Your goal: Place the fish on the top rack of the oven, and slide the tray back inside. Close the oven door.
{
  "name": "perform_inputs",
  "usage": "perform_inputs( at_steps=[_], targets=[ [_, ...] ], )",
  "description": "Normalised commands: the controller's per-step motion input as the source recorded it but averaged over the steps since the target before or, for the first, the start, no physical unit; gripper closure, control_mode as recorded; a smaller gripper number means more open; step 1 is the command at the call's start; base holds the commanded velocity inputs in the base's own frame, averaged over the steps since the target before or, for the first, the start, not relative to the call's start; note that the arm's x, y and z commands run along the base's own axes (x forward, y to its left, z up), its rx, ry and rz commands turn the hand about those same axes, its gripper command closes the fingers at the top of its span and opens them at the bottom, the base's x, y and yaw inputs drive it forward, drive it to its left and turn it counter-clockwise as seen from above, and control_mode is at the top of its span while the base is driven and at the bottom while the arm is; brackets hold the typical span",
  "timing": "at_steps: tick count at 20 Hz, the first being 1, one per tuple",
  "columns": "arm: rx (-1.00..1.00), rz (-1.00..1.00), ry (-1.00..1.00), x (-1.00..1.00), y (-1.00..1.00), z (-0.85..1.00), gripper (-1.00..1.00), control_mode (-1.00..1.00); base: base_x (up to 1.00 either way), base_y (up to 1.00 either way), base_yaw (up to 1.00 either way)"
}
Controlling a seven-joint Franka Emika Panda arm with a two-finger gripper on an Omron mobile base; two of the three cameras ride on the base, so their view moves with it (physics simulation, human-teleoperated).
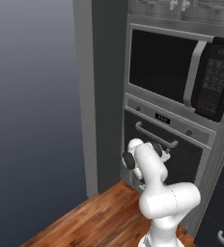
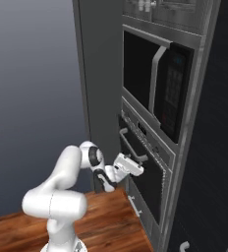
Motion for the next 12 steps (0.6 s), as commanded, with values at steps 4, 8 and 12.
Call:
perform_inputs(
  at_steps=[4,8,12],
  targets=[
    [0.00,0.00,-0.03,0.09,-1.00,0.80,-1.00,-1.00,0.00,0.00,0.00],
    [0.00,0.00,0.04,0.37,-1.00,0.58,-1.00,-1.00,0.00,0.00,0.00],
    [0.04,0.00,0.04,0.27,-0.90,0.52,-1.00,-1.00,0.00,0.00,0.00]
  ],
)
